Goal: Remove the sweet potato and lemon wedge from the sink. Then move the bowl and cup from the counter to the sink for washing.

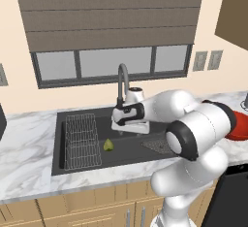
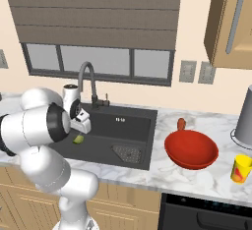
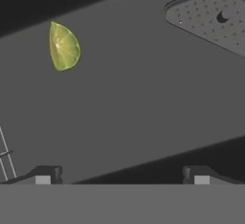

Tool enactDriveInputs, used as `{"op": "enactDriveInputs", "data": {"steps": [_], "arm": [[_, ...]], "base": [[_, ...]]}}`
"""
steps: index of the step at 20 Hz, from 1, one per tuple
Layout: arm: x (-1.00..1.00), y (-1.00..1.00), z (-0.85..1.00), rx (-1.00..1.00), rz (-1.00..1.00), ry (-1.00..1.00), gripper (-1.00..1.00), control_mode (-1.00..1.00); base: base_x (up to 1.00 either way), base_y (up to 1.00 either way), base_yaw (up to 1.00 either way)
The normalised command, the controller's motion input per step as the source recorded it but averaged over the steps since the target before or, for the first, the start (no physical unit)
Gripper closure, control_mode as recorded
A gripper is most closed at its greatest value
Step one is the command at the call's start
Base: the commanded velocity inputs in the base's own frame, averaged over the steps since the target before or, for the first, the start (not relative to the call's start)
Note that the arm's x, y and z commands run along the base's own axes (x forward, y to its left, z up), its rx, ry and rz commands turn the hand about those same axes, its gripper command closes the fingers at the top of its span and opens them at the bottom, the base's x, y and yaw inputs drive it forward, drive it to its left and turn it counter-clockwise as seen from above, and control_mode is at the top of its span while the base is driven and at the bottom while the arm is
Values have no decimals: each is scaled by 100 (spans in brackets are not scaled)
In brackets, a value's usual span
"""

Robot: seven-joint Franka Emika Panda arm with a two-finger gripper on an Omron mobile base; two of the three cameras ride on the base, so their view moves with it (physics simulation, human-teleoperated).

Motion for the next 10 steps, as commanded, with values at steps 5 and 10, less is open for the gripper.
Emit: {"op": "enactDriveInputs", "data": {"steps": [5, 10], "arm": [[13, 12, -15, 0, 0, 0, -100, -100], [14, 11, -17, 0, 0, 0, -100, -100]], "base": [[0, 0, 0], [0, 0, 0]]}}
